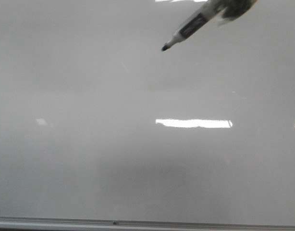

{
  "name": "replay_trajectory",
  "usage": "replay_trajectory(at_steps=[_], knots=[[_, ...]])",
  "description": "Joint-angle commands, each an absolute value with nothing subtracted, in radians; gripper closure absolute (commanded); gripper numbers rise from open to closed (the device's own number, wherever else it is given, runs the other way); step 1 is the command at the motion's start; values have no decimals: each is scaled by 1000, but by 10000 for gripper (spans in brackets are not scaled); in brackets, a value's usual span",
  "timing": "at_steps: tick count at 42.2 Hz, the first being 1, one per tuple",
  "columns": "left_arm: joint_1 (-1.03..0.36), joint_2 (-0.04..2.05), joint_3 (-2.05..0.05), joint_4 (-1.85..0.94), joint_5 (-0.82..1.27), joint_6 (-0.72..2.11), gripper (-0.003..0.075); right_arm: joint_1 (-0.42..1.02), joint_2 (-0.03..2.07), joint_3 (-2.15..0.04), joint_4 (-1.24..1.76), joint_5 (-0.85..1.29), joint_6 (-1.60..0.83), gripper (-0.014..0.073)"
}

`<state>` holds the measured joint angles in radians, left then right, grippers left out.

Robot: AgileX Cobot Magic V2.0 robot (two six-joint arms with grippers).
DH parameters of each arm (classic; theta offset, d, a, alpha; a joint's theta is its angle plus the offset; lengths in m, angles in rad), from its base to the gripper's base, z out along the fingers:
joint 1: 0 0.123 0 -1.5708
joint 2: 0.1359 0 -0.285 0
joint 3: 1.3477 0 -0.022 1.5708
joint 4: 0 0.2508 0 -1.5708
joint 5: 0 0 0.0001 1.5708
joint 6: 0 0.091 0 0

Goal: Write number 4 on whiteboard

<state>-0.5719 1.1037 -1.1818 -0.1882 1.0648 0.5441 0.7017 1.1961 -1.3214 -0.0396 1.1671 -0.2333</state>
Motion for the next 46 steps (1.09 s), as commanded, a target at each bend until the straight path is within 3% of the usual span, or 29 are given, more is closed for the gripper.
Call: replay_trajectory(at_steps=[1,9,18,26,46], knots=[[-490,1031,-1167,-203,1001,475,239,680,1110,-1324,-104,1105,-24,645],[-398,959,-1103,-213,940,472,239,585,874,-1027,-98,775,141,645],[-398,959,-1103,-226,920,472,239,402,786,-890,0,771,96,645],[-398,959,-1103,-239,897,472,239,406,801,-781,124,482,-7,645],[-398,959,-1103,-239,888,472,239,392,1014,-781,119,172,-7,645]])
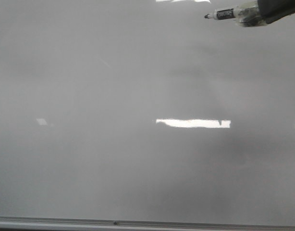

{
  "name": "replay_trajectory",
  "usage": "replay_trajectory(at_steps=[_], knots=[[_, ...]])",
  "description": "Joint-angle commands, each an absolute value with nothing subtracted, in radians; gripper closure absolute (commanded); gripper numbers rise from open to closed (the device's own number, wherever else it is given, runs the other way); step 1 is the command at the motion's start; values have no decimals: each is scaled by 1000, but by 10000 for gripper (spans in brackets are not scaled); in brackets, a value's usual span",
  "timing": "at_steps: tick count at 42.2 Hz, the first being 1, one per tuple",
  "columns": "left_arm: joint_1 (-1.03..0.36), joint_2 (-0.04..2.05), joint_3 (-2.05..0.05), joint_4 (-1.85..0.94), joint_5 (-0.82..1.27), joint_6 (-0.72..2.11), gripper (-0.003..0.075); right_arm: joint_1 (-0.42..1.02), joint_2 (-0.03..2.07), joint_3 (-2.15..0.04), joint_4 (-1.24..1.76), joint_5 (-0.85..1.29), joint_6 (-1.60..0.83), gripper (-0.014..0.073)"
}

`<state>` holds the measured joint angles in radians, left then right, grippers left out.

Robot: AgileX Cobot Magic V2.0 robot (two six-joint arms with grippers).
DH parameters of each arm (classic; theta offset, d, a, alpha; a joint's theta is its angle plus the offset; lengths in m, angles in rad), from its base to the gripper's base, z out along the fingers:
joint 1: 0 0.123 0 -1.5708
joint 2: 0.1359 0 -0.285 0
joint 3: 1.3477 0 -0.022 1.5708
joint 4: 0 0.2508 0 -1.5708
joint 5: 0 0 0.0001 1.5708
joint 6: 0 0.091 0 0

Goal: Write number 4 on whiteboard

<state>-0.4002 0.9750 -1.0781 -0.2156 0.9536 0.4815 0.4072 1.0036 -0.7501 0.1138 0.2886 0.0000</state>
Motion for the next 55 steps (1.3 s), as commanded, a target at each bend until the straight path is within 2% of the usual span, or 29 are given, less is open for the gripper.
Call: replay_trajectory(at_steps=[1,22,31,38,55], knots=[[-398,959,-1103,-239,888,472,239,388,1024,-786,119,173,-7,645],[-398,959,-1103,-239,878,472,239,355,1192,-846,86,162,-7,645],[-398,959,-1103,-239,863,472,240,421,1272,-846,80,237,-42,645],[-398,959,-1103,-239,863,472,239,420,1286,-846,74,240,-53,645],[-398,959,-1103,-239,863,472,239,264,1213,-846,22,373,-53,645]])
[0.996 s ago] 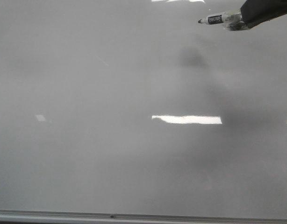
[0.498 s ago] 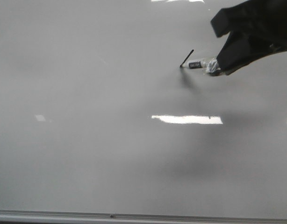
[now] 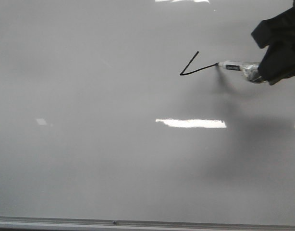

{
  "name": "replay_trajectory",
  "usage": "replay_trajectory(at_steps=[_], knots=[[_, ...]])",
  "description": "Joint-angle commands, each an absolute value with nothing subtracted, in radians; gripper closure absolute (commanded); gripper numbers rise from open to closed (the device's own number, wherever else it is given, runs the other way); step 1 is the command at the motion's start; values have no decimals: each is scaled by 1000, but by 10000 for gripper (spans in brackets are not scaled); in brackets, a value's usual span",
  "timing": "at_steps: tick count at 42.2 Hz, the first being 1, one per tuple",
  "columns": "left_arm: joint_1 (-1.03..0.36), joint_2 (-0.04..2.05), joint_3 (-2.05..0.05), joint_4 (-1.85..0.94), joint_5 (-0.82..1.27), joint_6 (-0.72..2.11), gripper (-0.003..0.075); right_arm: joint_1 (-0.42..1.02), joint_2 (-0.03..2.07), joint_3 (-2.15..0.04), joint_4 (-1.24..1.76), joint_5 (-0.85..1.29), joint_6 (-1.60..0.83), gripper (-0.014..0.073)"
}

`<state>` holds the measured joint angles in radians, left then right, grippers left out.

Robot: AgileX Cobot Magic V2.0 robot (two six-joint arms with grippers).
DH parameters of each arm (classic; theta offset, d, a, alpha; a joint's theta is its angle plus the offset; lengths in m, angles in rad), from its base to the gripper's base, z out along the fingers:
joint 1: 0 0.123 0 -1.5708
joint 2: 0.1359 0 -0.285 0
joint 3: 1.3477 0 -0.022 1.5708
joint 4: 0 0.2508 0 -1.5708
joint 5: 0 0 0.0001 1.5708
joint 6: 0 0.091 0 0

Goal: Write number 4 on whiteboard

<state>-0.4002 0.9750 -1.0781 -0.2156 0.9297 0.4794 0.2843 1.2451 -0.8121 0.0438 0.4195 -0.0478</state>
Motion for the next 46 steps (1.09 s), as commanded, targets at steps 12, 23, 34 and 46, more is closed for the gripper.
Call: replay_trajectory(at_steps=[12,23,34,46], knots=[[-398,959,-1103,-239,861,472,239,348,1148,-846,28,290,-53,645],[-398,959,-1103,-239,861,472,239,345,1217,-846,28,224,-53,645],[-398,959,-1103,-239,861,472,239,366,1336,-831,53,441,-57,645],[-398,959,-1103,-239,859,475,239,378,1335,-869,54,470,-90,645]])
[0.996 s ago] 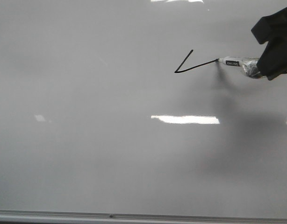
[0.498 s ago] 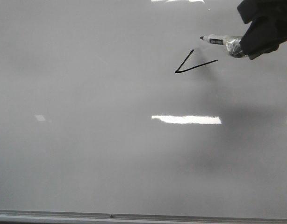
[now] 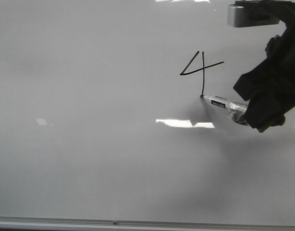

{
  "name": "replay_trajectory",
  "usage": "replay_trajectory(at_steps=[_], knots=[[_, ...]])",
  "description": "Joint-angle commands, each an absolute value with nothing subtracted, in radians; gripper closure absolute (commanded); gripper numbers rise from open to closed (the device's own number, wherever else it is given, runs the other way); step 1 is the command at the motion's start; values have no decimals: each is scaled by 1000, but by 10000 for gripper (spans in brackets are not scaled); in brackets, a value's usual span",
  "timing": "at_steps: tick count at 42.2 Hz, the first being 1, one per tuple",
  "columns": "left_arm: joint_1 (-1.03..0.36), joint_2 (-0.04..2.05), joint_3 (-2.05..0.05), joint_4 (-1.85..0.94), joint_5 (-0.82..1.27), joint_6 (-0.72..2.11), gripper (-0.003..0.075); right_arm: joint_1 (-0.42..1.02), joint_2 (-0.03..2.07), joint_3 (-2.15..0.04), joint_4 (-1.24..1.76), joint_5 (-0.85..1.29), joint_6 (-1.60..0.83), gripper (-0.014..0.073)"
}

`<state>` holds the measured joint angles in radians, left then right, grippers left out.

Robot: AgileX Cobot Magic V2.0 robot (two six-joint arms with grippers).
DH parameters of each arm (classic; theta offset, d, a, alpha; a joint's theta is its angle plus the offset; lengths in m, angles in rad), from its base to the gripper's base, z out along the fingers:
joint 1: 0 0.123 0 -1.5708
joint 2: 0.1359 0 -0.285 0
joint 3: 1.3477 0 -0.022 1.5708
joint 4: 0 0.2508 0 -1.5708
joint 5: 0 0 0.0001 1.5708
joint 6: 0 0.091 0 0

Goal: Write number 4 on whiteboard

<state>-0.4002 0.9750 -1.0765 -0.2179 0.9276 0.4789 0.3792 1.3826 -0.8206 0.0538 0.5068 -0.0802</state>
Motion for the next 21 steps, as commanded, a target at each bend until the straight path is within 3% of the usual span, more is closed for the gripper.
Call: replay_trajectory(at_steps=[1,10,21], knots=[[-398,959,-1103,-239,859,475,239,378,1321,-874,54,477,-90,645],[-432,964,-1112,-241,867,522,239,445,1151,-892,57,627,-136,645],[-630,1047,-1166,-280,971,659,239,606,948,-892,130,843,-484,645]])
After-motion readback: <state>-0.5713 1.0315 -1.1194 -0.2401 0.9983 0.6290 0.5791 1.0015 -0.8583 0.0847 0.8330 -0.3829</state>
